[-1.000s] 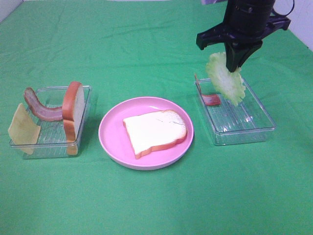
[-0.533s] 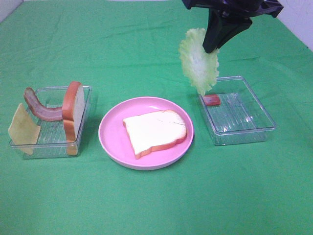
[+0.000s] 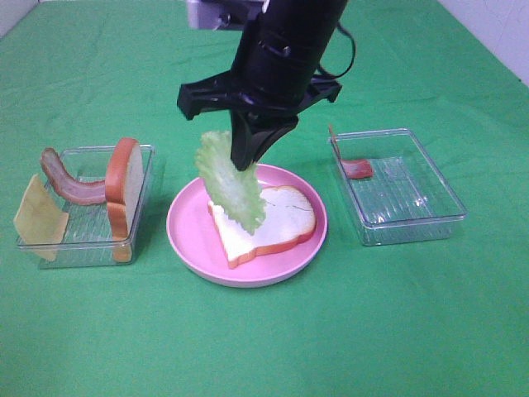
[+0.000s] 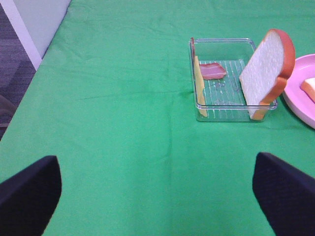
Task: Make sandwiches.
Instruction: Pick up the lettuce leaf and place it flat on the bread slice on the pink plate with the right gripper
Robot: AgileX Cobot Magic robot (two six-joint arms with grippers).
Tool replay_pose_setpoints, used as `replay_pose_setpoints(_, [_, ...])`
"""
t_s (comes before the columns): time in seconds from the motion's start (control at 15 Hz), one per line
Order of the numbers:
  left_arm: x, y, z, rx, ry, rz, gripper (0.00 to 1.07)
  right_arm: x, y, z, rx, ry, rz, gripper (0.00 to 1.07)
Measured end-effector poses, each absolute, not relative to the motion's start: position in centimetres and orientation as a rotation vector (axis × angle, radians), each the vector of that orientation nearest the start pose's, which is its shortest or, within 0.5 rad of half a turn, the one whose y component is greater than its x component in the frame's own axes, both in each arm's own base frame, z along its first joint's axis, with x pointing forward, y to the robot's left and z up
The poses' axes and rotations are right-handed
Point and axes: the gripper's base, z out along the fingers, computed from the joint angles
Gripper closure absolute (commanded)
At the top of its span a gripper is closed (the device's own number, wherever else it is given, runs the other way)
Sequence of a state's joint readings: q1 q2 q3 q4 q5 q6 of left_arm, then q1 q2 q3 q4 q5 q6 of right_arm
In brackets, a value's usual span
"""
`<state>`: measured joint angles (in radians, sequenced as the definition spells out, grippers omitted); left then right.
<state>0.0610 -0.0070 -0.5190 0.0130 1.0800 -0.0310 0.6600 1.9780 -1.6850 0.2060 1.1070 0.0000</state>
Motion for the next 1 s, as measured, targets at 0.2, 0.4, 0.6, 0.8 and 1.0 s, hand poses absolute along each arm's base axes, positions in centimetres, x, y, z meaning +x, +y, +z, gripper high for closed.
replay_pose_setpoints(0.2, [-0.9, 0.0, 28.1, -0.095, 2.035, 0.034, 0.06, 32.5, 28.5, 22.6, -0.895, 2.82, 0.434, 1.07])
replay_pose_setpoints(0.4, [-0.9, 0.0, 28.1, -0.095, 2.035, 0.034, 0.06, 32.8, 29.0, 21.1, -0.917, 2.829, 0.473, 1.07])
replay_pose_setpoints(0.6, [-0.9, 0.0, 28.1, -0.095, 2.035, 0.034, 0.06, 33.5, 28.6, 20.7, -0.959, 2.78, 0.351, 1.07])
replay_pose_setpoints(0.8, [-0.9, 0.0, 28.1, -0.095, 2.035, 0.034, 0.06, 33.9, 28.2, 20.5, -0.986, 2.756, 0.257, 1.07])
replay_pose_setpoints(1.0, [-0.9, 0.0, 28.1, -0.095, 2.035, 0.034, 0.06, 34.3, 27.9, 19.5, -1.003, 2.757, 0.166, 1.07])
